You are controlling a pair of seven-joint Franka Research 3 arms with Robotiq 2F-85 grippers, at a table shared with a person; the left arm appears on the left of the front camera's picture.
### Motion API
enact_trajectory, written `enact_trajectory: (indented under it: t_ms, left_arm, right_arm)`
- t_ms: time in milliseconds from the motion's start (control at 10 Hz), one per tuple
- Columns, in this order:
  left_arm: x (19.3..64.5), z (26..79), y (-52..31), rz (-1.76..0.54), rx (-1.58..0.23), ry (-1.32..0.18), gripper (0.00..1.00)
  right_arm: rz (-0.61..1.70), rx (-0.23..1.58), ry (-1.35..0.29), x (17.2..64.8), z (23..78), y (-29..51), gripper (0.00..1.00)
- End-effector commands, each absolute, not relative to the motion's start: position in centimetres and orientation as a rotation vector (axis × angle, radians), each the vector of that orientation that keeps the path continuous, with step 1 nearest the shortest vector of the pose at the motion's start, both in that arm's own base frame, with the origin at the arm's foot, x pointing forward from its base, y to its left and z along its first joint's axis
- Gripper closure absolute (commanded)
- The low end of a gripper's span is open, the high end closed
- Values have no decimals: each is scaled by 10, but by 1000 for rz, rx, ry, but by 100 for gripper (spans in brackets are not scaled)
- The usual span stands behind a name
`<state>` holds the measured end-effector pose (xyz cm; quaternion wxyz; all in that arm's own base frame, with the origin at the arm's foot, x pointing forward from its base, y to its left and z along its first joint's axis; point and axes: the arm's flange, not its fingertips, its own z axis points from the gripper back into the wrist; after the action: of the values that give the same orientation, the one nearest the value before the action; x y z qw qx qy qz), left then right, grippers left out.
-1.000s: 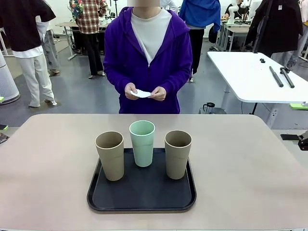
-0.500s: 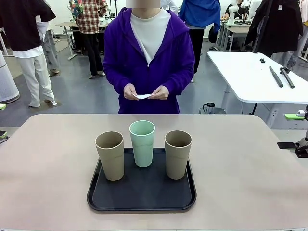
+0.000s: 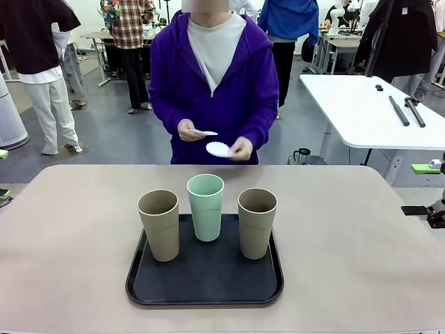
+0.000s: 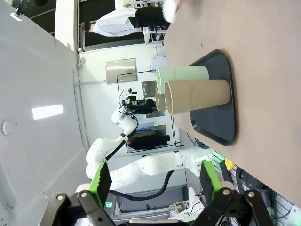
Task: Place coasters on the table and set cups on them.
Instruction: Pick up one Reusable plastic cup and place it on a coaster set by the human.
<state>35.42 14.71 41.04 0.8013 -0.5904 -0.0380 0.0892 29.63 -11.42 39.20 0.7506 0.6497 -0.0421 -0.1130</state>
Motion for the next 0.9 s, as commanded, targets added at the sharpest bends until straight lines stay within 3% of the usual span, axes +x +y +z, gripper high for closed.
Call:
enact_trajectory:
  t_ms: [0,800]
  left_arm:
    - [353,413,146,190,-1279,-88,0]
    - [353,413,146,190,-1279,-88,0]
  right_arm:
    - [-262,1419,-84,297,392,-115,0]
    - [-262,1419,-84,297,392,-115,0]
